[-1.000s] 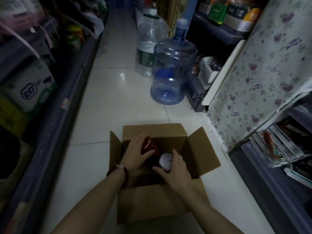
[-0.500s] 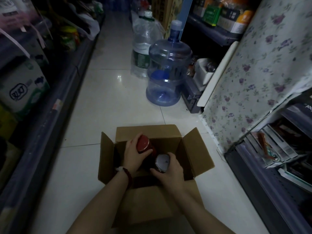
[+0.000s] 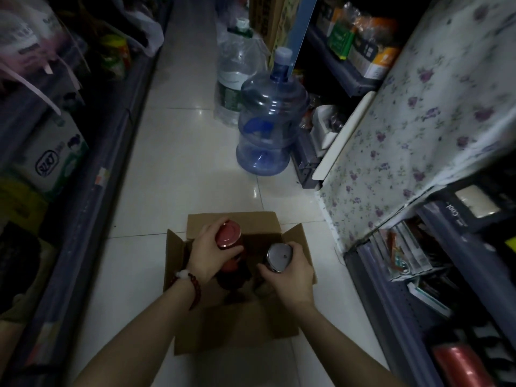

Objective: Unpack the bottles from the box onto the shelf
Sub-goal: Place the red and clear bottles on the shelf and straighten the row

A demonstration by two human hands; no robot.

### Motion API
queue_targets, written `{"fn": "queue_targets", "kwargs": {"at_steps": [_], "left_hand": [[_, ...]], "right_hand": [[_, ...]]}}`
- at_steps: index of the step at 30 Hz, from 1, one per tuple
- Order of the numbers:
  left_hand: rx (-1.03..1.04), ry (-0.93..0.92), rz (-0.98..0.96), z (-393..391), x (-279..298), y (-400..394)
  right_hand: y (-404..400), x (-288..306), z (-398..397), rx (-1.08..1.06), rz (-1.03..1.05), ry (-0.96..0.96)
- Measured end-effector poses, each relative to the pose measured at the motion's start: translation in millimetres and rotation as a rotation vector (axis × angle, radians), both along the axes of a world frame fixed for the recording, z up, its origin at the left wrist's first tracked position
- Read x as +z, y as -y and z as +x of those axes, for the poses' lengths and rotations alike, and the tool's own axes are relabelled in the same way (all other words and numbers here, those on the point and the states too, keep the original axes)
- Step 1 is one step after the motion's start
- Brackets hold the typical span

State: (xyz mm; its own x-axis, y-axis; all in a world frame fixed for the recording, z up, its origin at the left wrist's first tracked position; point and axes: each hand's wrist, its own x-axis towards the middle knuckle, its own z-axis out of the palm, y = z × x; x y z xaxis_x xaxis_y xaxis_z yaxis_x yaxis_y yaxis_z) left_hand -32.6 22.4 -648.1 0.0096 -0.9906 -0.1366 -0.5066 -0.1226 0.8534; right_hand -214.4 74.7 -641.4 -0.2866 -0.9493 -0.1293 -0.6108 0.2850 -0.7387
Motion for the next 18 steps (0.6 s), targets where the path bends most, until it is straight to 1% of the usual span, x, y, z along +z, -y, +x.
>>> {"fn": "queue_targets", "kwargs": {"at_steps": [3,7,13,18], "left_hand": [[0.013,-0.011,-0.007,-2,62,-9],[0.037,0.035,-0.024,-7,154,-17],[0.088,-0.008,-0.029,-20,310,-22],[0.121,-0.086,-0.008,-38,439,-14]], "right_hand": [[-2,66,-6,0.002,0.0,0.011],[-6,158,-11,0.02,-0.043,0.019],[-7,297,-22,0.012,-0.106,0.055],[4,419,-48,-0.041,-0.114,0.173]]}}
